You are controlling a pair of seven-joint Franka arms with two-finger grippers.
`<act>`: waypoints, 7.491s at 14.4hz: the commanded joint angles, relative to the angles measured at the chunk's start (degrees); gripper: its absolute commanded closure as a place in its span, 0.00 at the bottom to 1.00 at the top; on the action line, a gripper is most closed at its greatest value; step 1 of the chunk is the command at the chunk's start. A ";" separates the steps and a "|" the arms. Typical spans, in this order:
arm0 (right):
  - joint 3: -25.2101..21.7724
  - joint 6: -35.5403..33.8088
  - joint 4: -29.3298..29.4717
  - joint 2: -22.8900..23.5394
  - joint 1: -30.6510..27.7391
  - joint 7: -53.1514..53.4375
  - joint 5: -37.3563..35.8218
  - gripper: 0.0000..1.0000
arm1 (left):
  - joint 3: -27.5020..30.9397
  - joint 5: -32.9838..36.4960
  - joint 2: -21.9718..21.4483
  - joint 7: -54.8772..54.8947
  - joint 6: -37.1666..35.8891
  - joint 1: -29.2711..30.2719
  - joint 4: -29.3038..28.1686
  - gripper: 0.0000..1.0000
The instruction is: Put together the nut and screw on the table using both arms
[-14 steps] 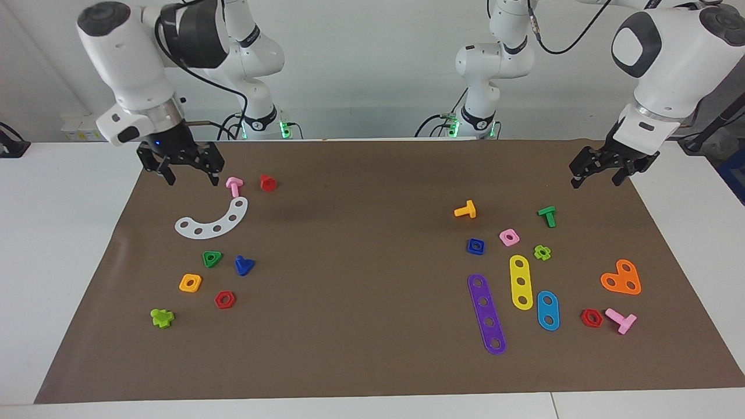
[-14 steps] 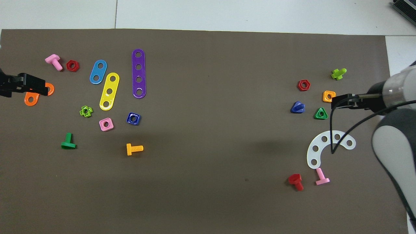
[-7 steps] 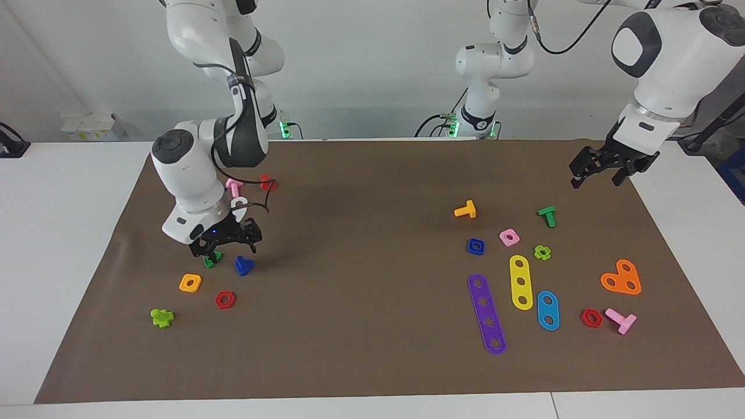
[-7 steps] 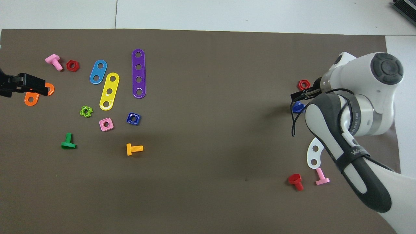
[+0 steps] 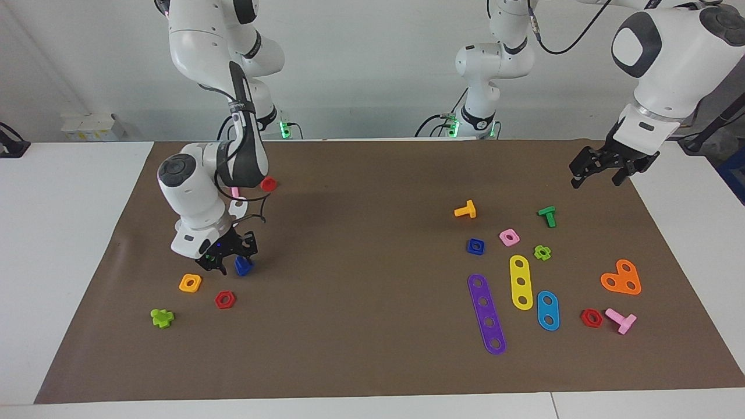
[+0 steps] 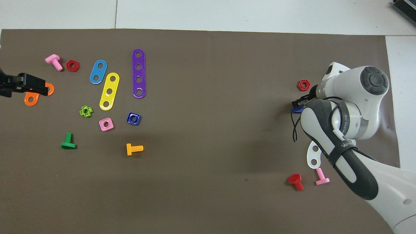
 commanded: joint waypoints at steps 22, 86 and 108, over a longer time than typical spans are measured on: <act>0.78 -14.12 13.57 -3.43 8.81 25.72 1.69 1.00 | -0.35 -0.21 -1.65 0.75 0.17 0.59 -1.93 0.00; -0.98 -49.37 24.39 -17.14 -6.37 19.26 -7.45 0.00 | -0.97 -9.26 11.45 14.28 38.22 -14.18 -28.56 0.27; -0.98 -46.99 23.60 -17.22 -5.76 22.07 -6.75 0.00 | -0.88 -9.43 15.66 -9.51 28.29 -23.66 -13.80 0.88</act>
